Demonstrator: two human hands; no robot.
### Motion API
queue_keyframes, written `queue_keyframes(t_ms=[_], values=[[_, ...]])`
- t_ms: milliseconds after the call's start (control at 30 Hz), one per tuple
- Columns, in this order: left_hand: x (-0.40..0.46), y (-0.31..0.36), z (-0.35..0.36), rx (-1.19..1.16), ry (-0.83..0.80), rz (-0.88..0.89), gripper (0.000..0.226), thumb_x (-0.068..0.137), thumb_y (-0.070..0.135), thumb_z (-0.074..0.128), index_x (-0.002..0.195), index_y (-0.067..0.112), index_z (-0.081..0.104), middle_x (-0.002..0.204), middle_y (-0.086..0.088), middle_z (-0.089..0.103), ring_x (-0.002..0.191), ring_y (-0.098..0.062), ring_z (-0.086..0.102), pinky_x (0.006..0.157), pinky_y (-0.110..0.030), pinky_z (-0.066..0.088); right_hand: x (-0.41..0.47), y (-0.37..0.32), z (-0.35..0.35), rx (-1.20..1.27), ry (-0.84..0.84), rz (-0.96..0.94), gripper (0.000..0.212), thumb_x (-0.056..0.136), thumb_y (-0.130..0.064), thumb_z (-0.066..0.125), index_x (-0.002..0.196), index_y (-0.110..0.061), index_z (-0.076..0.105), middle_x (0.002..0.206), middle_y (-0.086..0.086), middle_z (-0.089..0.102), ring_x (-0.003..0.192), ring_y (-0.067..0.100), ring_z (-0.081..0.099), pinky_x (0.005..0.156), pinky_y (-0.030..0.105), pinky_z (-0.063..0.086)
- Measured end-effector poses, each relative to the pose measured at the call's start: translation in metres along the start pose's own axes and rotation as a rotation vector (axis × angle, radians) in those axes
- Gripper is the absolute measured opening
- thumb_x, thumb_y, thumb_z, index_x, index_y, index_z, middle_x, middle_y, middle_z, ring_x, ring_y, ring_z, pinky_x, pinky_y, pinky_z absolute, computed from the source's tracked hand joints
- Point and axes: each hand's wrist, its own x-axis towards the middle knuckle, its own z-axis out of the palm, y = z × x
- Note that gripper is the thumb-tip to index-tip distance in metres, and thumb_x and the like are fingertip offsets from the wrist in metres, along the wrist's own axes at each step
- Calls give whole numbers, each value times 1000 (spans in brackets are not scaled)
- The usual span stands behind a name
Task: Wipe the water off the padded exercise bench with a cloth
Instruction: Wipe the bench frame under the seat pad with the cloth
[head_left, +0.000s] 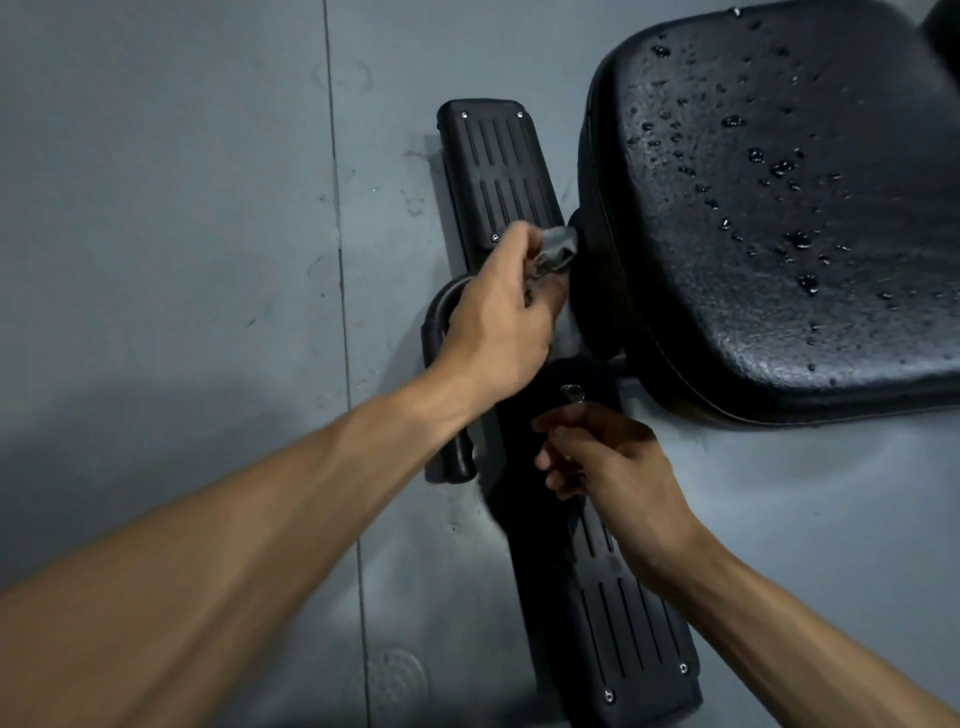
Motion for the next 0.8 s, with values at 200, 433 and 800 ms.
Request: queue_keyframes(t_ms=[200,433,800], values=[[-27,-45,-16,75,-251,30,19,96,11,58,106,27,57,92,0,70,83,-22,69,76,-49,56,6,4,8,46,25,53,17,97,0,54,97,2,71,67,7,66,59,17,56,54,24,45],[66,-47,-61,415,176,48,8,98,22,63,103,26,66,82,17,59,66,5,51,63,-11,39,-8,12,0,20,-45,38,19,98,1,50,100,-1,69,70,6,66,62,19,58,56,26,48],[-20,-58,-8,678,-171,331,15,94,8,64,108,10,71,102,-7,62,90,-20,60,78,-19,37,-12,21,-48,98,201,0,22,95,4,50,92,-5,70,65,8,63,55,19,54,52,27,46]])
